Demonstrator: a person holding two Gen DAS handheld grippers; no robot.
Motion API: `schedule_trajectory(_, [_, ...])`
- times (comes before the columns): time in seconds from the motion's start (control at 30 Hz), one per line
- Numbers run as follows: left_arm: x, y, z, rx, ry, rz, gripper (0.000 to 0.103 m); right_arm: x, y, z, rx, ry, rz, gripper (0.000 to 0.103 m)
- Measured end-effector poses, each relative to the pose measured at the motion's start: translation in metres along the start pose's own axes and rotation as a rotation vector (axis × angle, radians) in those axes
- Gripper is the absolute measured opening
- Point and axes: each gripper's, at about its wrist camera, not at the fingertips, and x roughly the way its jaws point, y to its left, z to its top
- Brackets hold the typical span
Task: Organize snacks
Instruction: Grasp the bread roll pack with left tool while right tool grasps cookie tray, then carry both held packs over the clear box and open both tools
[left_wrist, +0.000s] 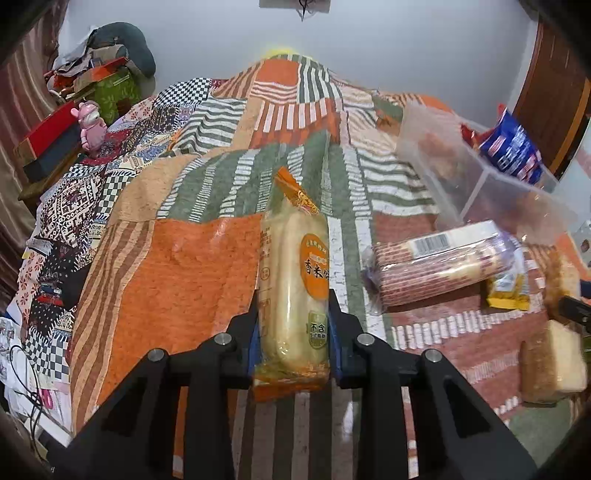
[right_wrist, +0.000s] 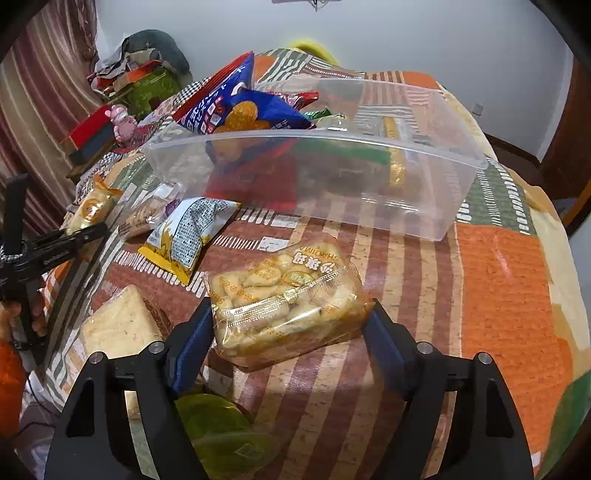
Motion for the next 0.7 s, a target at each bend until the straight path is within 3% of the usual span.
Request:
schedule_trajectory(0.27, [-0.04, -0.022, 0.006, 0.045, -0.062, -0.027, 0.029, -0.015, -0.01, 0.002, 0.022, -0.046, -0.002, 0.075])
schedule_trajectory(0.7, [-0.081, -0.088, 0.034, 0.124, -0.158, -0.13, 0.029, -0.069, -0.034, 0.022, 0.038, -0.206, -0.039, 0.075])
